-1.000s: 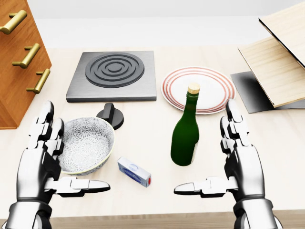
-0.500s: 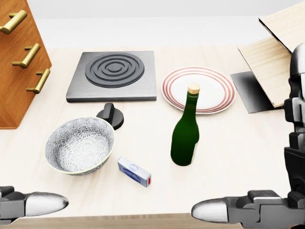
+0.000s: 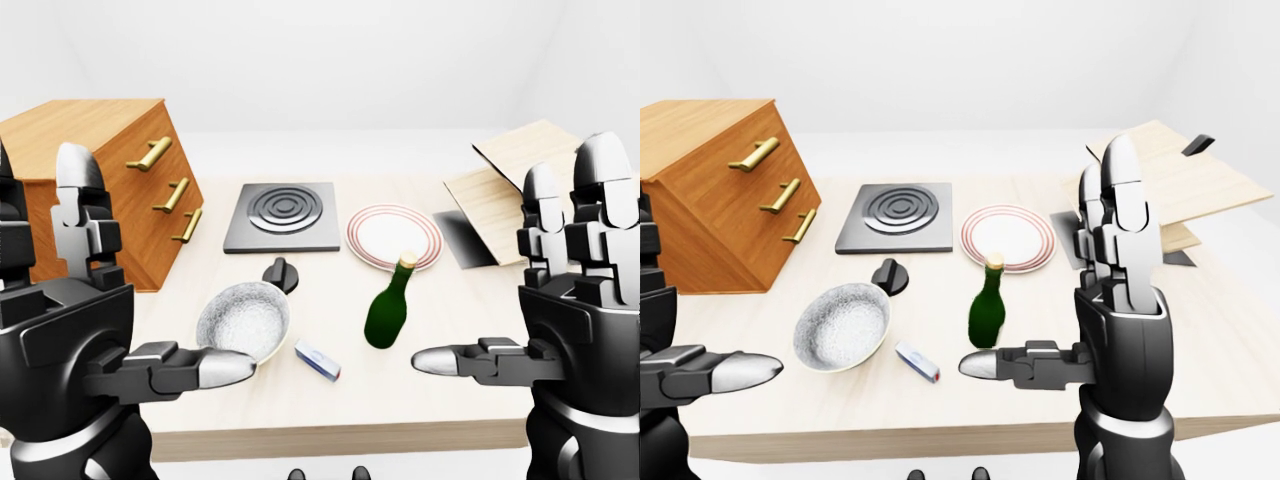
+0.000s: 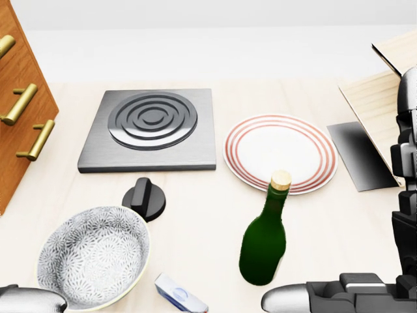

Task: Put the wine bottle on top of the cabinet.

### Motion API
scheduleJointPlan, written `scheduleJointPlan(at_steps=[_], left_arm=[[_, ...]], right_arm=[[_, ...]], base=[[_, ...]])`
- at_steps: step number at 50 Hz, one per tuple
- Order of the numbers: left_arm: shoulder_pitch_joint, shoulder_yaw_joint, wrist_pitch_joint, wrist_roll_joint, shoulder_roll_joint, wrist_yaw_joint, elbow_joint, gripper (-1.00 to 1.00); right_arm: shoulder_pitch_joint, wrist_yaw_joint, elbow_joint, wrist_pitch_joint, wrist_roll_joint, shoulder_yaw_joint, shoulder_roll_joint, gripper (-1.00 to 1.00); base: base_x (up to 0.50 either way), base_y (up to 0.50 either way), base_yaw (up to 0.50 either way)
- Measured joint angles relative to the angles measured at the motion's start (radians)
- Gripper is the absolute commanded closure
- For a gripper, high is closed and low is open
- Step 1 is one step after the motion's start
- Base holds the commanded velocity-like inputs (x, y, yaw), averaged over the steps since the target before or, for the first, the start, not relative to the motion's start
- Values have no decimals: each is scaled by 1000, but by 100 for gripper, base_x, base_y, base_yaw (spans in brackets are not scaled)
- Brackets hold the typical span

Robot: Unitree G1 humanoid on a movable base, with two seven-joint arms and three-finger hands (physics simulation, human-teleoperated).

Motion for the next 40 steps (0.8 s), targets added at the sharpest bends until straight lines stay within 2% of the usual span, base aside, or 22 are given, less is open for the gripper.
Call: scheduleJointPlan(at_steps=[13, 23, 40], left_arm=[[-8, -2, 0, 3, 2, 3, 16, -100], [-12, -5, 0, 7, 5, 7, 25, -100], [-7, -18, 0, 17, 1, 5, 36, -100]], right_arm=[[3, 4, 0, 0, -2, -2, 3, -100], [2, 6, 0, 0, -19, 2, -12, -100], [4, 53, 0, 0, -114, 15, -13, -100]], base=[[50, 0, 0], [0, 0, 0], [0, 50, 0]])
